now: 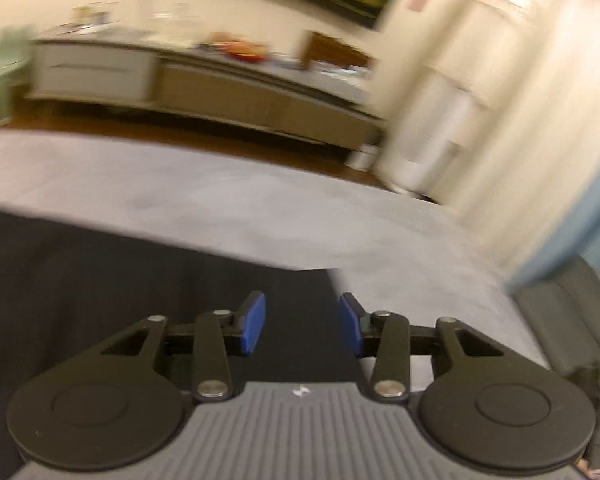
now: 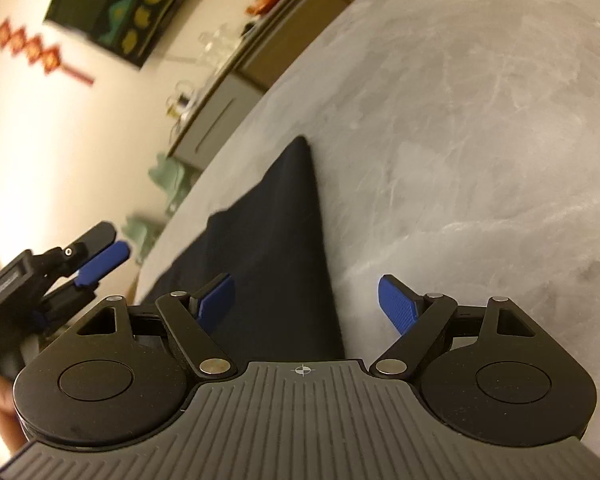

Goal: Fold clothes

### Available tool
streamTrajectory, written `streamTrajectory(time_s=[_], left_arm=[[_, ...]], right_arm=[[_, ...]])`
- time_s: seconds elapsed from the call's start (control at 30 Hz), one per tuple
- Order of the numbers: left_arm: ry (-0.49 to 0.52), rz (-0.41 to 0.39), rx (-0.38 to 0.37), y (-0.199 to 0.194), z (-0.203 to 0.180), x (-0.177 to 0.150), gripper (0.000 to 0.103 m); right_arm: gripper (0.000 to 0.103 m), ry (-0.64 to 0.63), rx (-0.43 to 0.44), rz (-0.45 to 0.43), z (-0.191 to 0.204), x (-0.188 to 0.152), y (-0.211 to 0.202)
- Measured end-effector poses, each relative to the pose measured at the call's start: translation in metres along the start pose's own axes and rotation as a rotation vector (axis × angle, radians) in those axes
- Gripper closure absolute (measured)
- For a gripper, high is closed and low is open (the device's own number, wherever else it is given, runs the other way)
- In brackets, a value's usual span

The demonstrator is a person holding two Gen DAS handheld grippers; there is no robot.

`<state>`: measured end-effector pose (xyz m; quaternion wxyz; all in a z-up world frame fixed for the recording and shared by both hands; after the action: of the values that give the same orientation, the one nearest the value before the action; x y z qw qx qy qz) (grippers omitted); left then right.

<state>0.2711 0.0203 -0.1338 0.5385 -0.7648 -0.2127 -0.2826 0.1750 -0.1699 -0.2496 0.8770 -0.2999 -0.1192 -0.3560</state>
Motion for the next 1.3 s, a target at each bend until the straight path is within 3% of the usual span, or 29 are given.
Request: streamTrajectory(time_s=[0.1,0.2,0.3,0.4,0.47,0.53,0.63,0.77,0.83,0.93,1.07,1.17,1.23,1.3], left_arm=[[-0.021,0.068,0.083,0.012,0.028,-0.033,0.063],[0.055,0.110,0.102,0.030,0.015,-0.061,0.063],[0.129,0.152,0.121,0.047,0.003,-0.087,0.060],[0.023,0.081,0.097,0.011,0.035,-0.076,0.057],[-0.071,-0.023,0.147,-0.030,0.082,-0.068,0.045],[-0.179,-0.125,0.216,-0.078,0.137,-0.067,0.041],[-0.461,-0.252,0.336,-0.154,0.242,-0.104,0.038],[-0.863,-0.265,0.377,-0.194,0.344,-0.172,0.037],[-0.940,-0.268,0.338,-0.200,0.367,-0.185,0.033],[-1.063,-0.272,0.217,-0.201,0.398,-0.197,0.025],[-1.138,-0.216,0.111,-0.184,0.426,-0.197,0.020],[-1.097,-0.206,0.053,-0.169,0.439,-0.194,0.018],[-1.042,-0.215,0.049,-0.162,0.437,-0.185,0.016],[-0.986,-0.224,0.046,-0.155,0.435,-0.176,0.015]], right_arm=[[0.026,-0.240,-0.054,0.033,0.023,-0.011,0.004],[0.051,-0.488,-0.091,0.105,0.049,-0.036,0.015],[0.059,-0.573,-0.144,0.172,0.053,-0.056,0.028],[0.059,-0.616,-0.194,0.160,0.059,-0.055,0.026],[0.053,-0.658,-0.235,0.119,0.070,-0.053,0.020],[0.040,-0.801,-0.248,0.059,0.096,-0.060,0.012],[0.018,-1.032,-0.202,-0.004,0.154,-0.095,-0.008],[0.017,-1.193,-0.088,0.066,0.231,-0.183,-0.002],[0.017,-1.325,-0.015,0.122,0.274,-0.239,0.014],[0.018,-1.547,0.061,0.162,0.336,-0.326,0.036],[0.023,-1.739,0.080,0.256,0.376,-0.391,0.094],[0.042,-1.785,0.066,0.327,0.392,-0.406,0.134],[0.102,-1.745,0.033,0.375,0.397,-0.396,0.151],[0.103,-1.650,0.055,0.400,0.403,-0.381,0.153]])
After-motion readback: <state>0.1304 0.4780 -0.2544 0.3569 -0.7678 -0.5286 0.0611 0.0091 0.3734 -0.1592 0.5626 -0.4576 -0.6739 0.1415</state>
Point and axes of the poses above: each gripper's, at about its wrist camera, not at the fingertips, and y roughly the way its jaws point, z to its left, x to its top, the point moved 8 cm from there along y, roughly the way its jaws point, and after that the axes turned 8 degrees about x, right-handed, at the moved point
